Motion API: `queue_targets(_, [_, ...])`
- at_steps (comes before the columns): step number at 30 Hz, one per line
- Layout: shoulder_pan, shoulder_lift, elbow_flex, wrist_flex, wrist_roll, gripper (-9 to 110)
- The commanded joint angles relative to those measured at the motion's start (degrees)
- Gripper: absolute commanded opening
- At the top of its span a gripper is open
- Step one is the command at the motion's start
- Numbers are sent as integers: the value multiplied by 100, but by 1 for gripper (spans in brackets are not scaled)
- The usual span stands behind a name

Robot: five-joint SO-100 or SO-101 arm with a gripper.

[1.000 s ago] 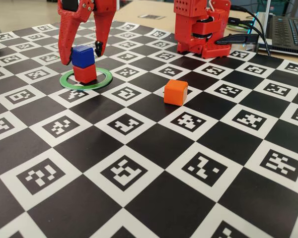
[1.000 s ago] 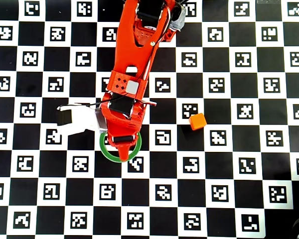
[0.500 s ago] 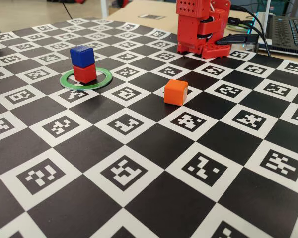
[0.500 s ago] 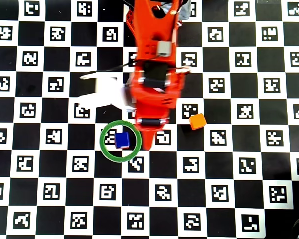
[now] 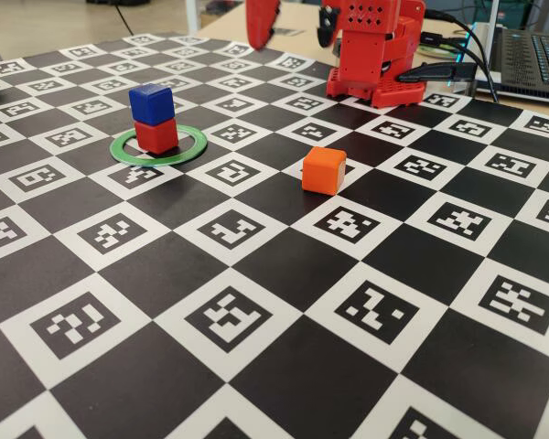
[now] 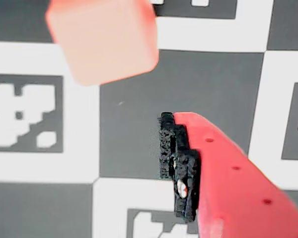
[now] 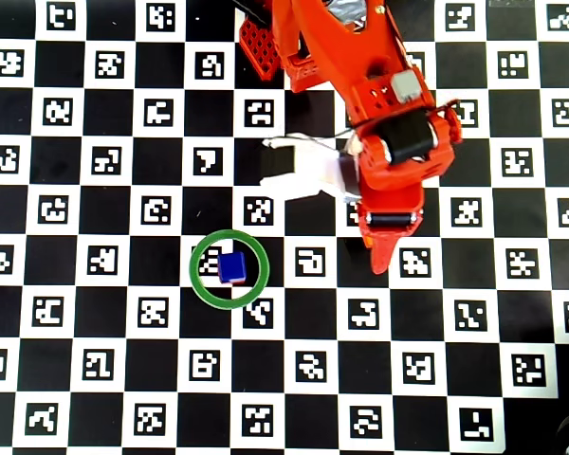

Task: Grab the red cube then put it in the green circle then put the blue cube on top and finally the orange cube on top

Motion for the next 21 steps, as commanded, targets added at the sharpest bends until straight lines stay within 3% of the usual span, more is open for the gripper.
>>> queue_targets(1, [-149,-62,352,-677,79,43])
queue_targets(21, [-149,-527,1573,-2276,53,43])
